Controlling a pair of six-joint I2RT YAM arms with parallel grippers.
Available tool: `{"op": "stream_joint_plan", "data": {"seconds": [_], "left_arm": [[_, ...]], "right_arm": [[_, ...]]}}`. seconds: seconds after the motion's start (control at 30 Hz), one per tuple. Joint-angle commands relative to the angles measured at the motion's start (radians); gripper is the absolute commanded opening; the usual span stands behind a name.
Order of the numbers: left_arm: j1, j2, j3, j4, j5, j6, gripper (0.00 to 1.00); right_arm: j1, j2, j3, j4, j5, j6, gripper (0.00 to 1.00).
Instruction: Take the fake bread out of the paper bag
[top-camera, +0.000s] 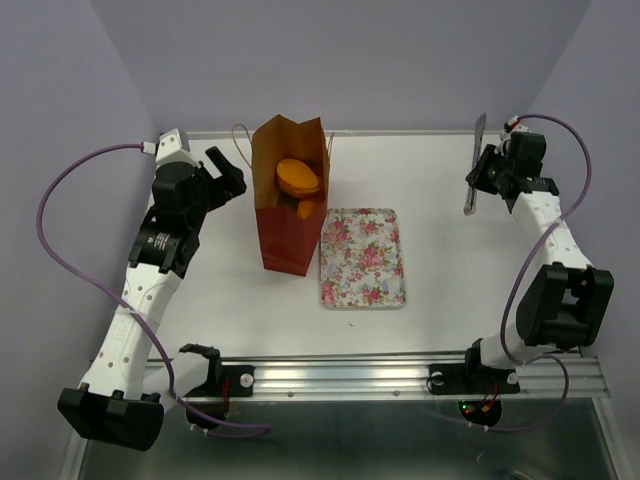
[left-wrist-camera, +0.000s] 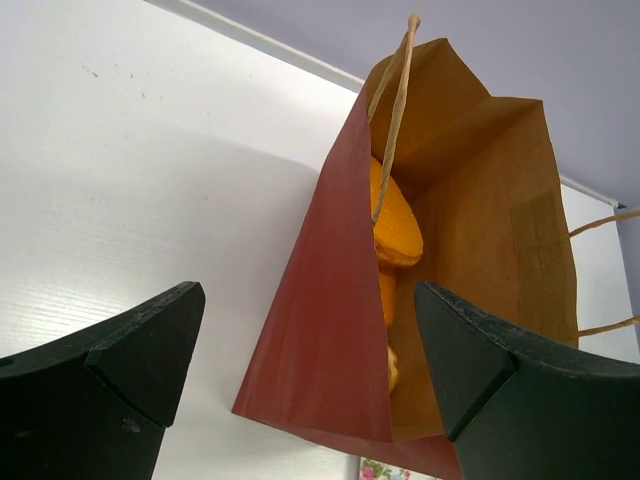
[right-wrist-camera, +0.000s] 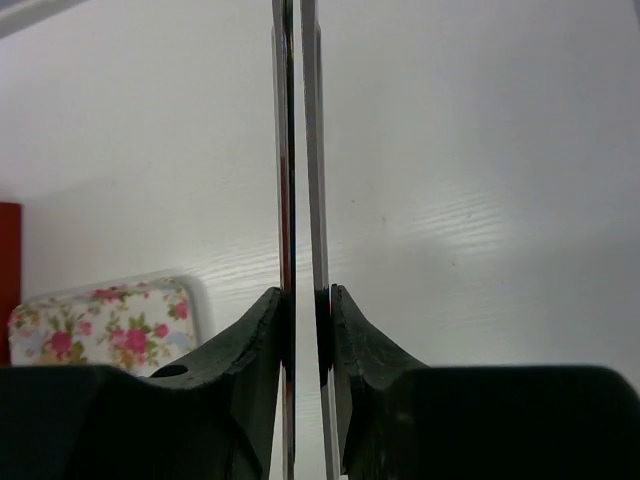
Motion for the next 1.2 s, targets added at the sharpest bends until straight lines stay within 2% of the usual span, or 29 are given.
{"op": "stream_joint_plan", "data": {"seconds": [0.0, 0.13, 0.23, 0.47, 0.77, 1.17], "left_arm": [[-0.006, -0.011, 0.029, 0.012, 0.014, -0.006, 0.99], [-0.006, -0.003, 0.05, 0.011, 0.052, -0.003, 0.99], [-0.009, -0.005, 0.055, 0.009, 0.055, 0.0, 0.99], [-0.01, 0.0, 0.082, 0.002, 0.049, 0.008, 0.99], [-0.036, 0.049, 0.128, -0.044, 0.064, 0.051, 0.99], [-0.078, 0.271, 0.222, -0.057, 0.017, 0.1, 0.99]], "right_arm": [[-0.005, -0.096, -0.008, -0.011, -0.246, 0.007, 0.28], [-0.005, -0.186, -0.017, 0.001, -0.491, 0.018, 0.36], [-0.005, -0.223, -0.029, 0.022, -0.58, 0.041, 0.4], [-0.005, -0.285, -0.037, 0.025, -0.651, 0.061, 0.48], [-0.005, -0.286, -0.043, 0.032, -0.703, 0.081, 0.49], [-0.005, -0.302, -0.059, 0.039, -0.708, 0.087, 0.49]]}}
